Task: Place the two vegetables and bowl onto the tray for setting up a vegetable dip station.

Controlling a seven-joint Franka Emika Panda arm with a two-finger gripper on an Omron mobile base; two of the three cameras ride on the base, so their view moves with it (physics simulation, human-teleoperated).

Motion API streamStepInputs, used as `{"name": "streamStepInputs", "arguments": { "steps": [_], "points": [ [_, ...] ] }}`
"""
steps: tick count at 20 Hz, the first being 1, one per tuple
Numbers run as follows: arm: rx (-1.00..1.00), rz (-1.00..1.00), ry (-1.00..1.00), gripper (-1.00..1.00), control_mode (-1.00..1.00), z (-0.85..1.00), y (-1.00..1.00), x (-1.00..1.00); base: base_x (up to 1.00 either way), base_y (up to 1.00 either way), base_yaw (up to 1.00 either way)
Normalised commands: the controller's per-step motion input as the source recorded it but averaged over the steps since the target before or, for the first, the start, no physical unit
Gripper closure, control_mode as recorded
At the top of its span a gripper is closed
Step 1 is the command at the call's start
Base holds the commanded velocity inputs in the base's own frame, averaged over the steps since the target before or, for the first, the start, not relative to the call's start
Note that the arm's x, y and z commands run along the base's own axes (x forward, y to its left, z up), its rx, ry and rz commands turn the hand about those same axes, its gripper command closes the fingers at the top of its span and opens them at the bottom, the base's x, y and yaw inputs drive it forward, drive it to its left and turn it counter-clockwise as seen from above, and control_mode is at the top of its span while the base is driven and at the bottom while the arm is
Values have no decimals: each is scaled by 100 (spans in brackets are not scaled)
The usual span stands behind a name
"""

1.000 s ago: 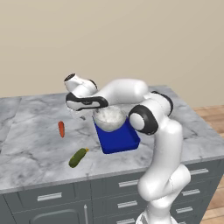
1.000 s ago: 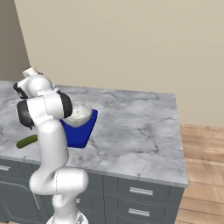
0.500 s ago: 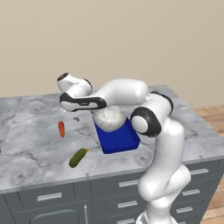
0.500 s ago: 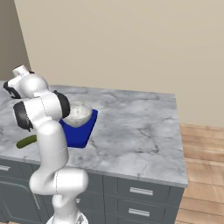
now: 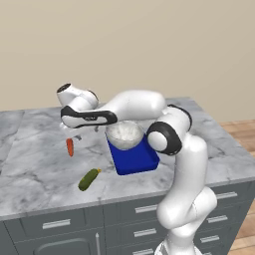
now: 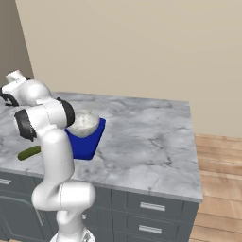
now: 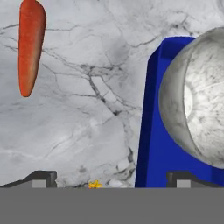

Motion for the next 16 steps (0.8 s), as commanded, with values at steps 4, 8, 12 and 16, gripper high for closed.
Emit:
{"name": "streamStepInputs", "arguments": {
  "steps": [4, 8, 12, 16],
  "points": [
    [5, -8, 0, -100, -100, 0, 14, -38, 0, 0, 0],
    [8, -13, 0, -100, -100, 0, 6, -44, 0, 0, 0],
    [9, -15, -3, -100, -100, -6, -1, -50, 0, 0, 0],
    [7, -20, -11, -100, -100, -12, -3, -49, 0, 0, 0]
  ]
}}
